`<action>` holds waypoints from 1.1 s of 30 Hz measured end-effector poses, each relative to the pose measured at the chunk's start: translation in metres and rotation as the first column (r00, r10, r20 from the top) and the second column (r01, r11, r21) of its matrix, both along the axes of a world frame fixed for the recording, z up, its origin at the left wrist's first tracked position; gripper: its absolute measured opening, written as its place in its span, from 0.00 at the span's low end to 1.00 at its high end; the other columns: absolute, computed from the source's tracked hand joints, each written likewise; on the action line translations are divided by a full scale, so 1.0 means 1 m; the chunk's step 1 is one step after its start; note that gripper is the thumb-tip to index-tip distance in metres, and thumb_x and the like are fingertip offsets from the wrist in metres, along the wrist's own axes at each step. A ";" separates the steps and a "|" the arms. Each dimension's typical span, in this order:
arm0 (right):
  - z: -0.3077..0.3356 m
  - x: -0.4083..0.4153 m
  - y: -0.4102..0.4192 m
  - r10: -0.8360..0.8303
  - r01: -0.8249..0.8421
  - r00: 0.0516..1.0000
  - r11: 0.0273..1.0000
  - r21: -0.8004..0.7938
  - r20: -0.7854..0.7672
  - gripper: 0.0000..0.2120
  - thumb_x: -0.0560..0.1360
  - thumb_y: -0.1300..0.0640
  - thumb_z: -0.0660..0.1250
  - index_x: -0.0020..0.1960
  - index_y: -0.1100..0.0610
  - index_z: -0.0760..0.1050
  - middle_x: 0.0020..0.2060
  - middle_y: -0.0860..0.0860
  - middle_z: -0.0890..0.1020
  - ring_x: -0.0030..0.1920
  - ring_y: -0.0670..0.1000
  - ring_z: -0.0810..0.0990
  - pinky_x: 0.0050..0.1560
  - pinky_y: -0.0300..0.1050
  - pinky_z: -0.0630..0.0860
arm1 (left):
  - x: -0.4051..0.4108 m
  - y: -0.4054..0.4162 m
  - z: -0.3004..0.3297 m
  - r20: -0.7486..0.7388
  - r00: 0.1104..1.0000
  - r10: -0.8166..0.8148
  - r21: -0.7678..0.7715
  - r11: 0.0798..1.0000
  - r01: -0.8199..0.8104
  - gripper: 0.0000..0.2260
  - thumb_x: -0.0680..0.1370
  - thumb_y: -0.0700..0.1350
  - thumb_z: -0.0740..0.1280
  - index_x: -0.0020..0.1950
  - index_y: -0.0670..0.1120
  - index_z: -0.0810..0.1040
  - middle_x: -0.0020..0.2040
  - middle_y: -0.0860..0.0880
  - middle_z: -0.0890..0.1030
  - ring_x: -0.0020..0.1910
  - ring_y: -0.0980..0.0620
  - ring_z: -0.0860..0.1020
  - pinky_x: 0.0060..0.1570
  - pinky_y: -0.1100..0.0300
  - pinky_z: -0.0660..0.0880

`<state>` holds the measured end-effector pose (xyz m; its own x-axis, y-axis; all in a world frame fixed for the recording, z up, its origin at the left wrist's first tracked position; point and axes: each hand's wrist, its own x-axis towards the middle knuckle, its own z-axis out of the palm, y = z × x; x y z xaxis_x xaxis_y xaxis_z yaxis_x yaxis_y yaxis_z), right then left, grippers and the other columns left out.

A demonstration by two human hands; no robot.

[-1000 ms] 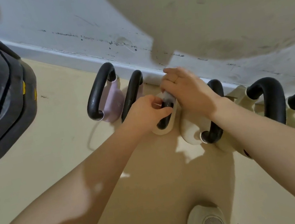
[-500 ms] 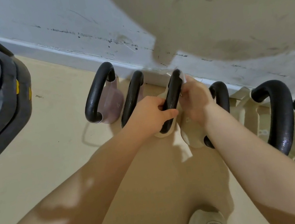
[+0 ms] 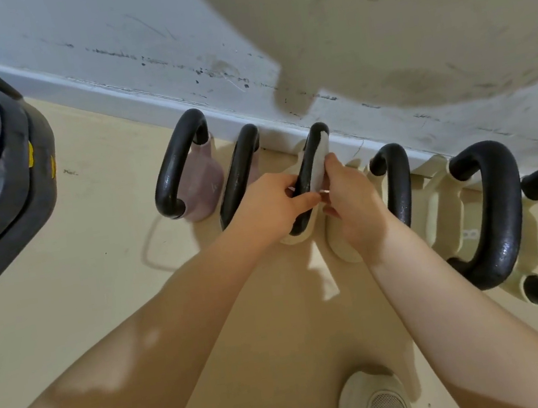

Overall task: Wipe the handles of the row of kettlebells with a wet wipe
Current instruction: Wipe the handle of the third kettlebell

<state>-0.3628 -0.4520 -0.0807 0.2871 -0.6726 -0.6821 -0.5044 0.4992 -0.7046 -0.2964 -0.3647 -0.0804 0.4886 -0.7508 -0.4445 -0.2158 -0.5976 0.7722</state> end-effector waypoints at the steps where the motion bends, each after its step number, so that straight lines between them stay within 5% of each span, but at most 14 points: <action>1: 0.000 -0.001 0.001 -0.009 0.009 0.999 1.000 -0.003 0.035 0.16 0.81 0.49 0.54 0.38 0.53 0.71 0.34 0.50 0.77 0.35 0.47 0.77 0.34 0.40 0.72 | 0.000 0.000 0.000 -0.011 1.000 0.009 -0.007 1.000 -0.010 0.10 0.75 0.49 0.66 0.48 0.43 0.78 0.31 0.53 0.74 0.30 0.58 0.72 0.29 0.72 0.67; 7: 0.003 0.015 -0.004 -0.186 0.111 0.904 0.972 0.207 0.386 0.18 0.82 0.54 0.52 0.36 0.60 0.67 0.24 0.52 0.78 0.25 0.48 0.77 0.30 0.41 0.75 | 0.000 -0.001 -0.001 0.018 1.000 0.021 -0.004 1.000 -0.020 0.11 0.75 0.48 0.67 0.51 0.43 0.79 0.32 0.54 0.73 0.35 0.56 0.73 0.35 0.69 0.67; 11: -0.004 0.012 -0.002 0.020 -0.052 0.963 0.992 0.113 0.267 0.22 0.81 0.49 0.53 0.37 0.62 0.73 0.32 0.54 0.80 0.35 0.52 0.80 0.40 0.46 0.78 | 0.001 0.002 -0.002 0.011 1.000 -0.006 -0.011 1.000 0.006 0.08 0.75 0.48 0.67 0.49 0.44 0.78 0.33 0.51 0.76 0.35 0.55 0.75 0.35 0.66 0.68; 16: 0.002 0.029 -0.024 -0.258 0.146 0.921 0.923 0.356 0.293 0.17 0.80 0.51 0.58 0.40 0.62 0.70 0.31 0.54 0.75 0.31 0.51 0.76 0.51 0.51 0.76 | 0.000 0.004 -0.005 -0.070 0.994 0.089 -0.015 0.996 -0.090 0.09 0.74 0.49 0.68 0.45 0.44 0.79 0.32 0.51 0.77 0.33 0.56 0.75 0.33 0.69 0.69; 18: -0.003 0.024 -0.017 -0.158 0.079 0.948 0.958 0.276 0.276 0.18 0.79 0.49 0.59 0.40 0.61 0.73 0.32 0.53 0.77 0.35 0.51 0.77 0.52 0.50 0.78 | -0.001 0.004 -0.004 -0.087 0.991 0.099 -0.013 0.995 -0.101 0.09 0.73 0.48 0.69 0.46 0.43 0.81 0.33 0.51 0.78 0.34 0.56 0.76 0.32 0.74 0.70; 22: -0.016 0.004 0.000 -0.022 -0.067 0.941 0.966 0.248 0.337 0.18 0.79 0.45 0.57 0.45 0.59 0.76 0.37 0.52 0.82 0.40 0.50 0.82 0.42 0.44 0.79 | -0.009 0.005 -0.005 -0.022 0.992 0.128 -0.031 0.991 -0.129 0.12 0.74 0.49 0.68 0.48 0.40 0.81 0.41 0.43 0.83 0.40 0.51 0.80 0.40 0.67 0.73; 24: -0.026 -0.008 0.008 0.077 -0.140 0.920 0.980 0.139 0.384 0.19 0.80 0.46 0.55 0.54 0.60 0.76 0.45 0.55 0.84 0.47 0.51 0.83 0.49 0.44 0.78 | -0.012 0.009 -0.005 -0.045 0.983 0.178 -0.046 0.983 -0.180 0.12 0.74 0.48 0.68 0.51 0.41 0.80 0.43 0.46 0.83 0.41 0.54 0.80 0.41 0.70 0.72; 27: -0.036 -0.026 0.026 0.191 -0.206 0.888 0.978 -0.010 0.419 0.20 0.80 0.48 0.54 0.62 0.61 0.73 0.55 0.60 0.81 0.57 0.55 0.80 0.60 0.50 0.75 | -0.010 0.019 -0.002 -0.315 0.903 0.292 -0.031 0.948 -0.318 0.12 0.73 0.44 0.67 0.56 0.43 0.78 0.51 0.43 0.82 0.51 0.48 0.81 0.57 0.55 0.76; 29: -0.040 -0.035 0.039 0.256 -0.228 0.888 0.967 -0.117 0.383 0.18 0.80 0.50 0.56 0.61 0.61 0.74 0.53 0.58 0.82 0.55 0.51 0.80 0.58 0.45 0.75 | -0.008 0.022 0.007 -0.560 0.750 0.353 0.000 0.905 -0.426 0.13 0.76 0.39 0.62 0.59 0.39 0.76 0.57 0.38 0.80 0.57 0.43 0.79 0.62 0.51 0.73; 33: -0.051 -0.048 0.060 0.356 -0.263 0.888 0.912 -0.313 0.290 0.11 0.78 0.63 0.61 0.60 0.59 0.71 0.48 0.47 0.80 0.48 0.40 0.78 0.51 0.33 0.73 | -0.016 0.028 0.004 -0.617 0.655 0.437 0.025 0.842 -0.538 0.17 0.75 0.45 0.59 0.56 0.35 0.77 0.55 0.37 0.80 0.58 0.42 0.77 0.63 0.50 0.72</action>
